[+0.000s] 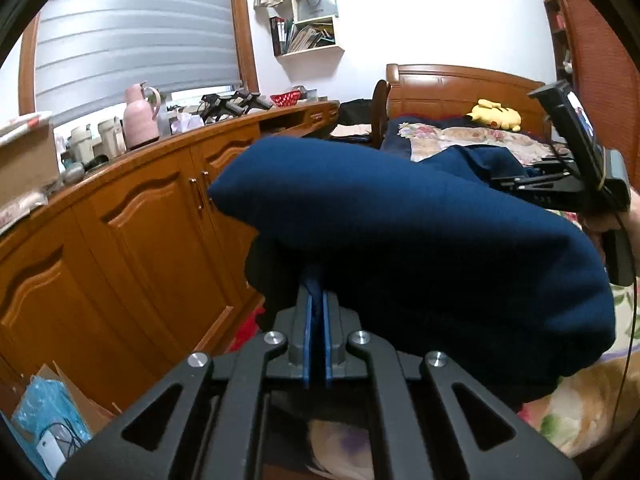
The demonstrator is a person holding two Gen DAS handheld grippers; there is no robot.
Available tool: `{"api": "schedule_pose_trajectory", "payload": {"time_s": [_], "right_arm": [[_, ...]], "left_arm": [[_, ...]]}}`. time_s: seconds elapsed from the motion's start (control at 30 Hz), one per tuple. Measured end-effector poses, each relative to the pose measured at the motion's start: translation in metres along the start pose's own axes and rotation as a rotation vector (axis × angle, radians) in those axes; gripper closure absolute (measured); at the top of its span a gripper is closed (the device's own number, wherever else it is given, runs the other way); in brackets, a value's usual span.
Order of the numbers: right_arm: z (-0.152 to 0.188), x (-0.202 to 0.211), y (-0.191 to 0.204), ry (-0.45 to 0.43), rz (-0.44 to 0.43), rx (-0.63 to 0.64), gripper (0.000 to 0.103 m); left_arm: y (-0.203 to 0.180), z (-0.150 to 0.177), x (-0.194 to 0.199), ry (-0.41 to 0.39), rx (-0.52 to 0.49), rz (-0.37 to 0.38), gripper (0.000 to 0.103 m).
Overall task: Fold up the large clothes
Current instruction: 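Lift the folded jacket with both tools and carry it toward the desk, then lower the jacket onto the desk beside the black garment and open both tools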
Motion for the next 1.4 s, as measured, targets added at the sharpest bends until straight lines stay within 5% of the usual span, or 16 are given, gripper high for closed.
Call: {"api": "schedule_pose_trajectory", "payload": {"time_s": [0.13, 0.27, 0.4, 0.83, 1.2, 1.4], "right_arm": [[0.012, 0.028, -0.015, -0.031, -0.043, -0.037, 0.048], [0.031, 0.064, -0.023, -0.082, -0.079, -0.049, 0.037], [0.055, 0.087, -0.026, -0.099, -0.115, -0.049, 0.032], [0.116, 0.120, -0.029, -0.119, -0.160, -0.059, 0.024], [0.142, 0.143, -0.032, -0.152, -0.171, -0.049, 0.023], [0.165, 0.149, -0.039, -0.151, -0.178, -0.075, 0.022]], "left_arm": [[-0.004, 0.000, 0.018, -0.002, 0.001, -0.011, 0.097], [-0.008, -0.006, 0.045, -0.035, -0.006, -0.004, 0.086], [-0.025, -0.018, 0.072, -0.073, -0.026, 0.004, 0.072], [-0.070, -0.067, 0.054, -0.034, -0.058, 0.019, 0.065], [-0.066, -0.040, 0.013, 0.091, -0.026, 0.022, 0.064], [-0.072, -0.036, 0.023, 0.070, -0.024, 0.019, 0.063]]}}
Point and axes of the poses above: each gripper's, at about its wrist camera, not at the fingertips, and x roughly against the way its jaws point, y to its left, z to its underside, the point moved 4 cm from there along -x, roughly the way its jaws point, and after that the axes turned 14 degrees about y, right-handed, at the moved point
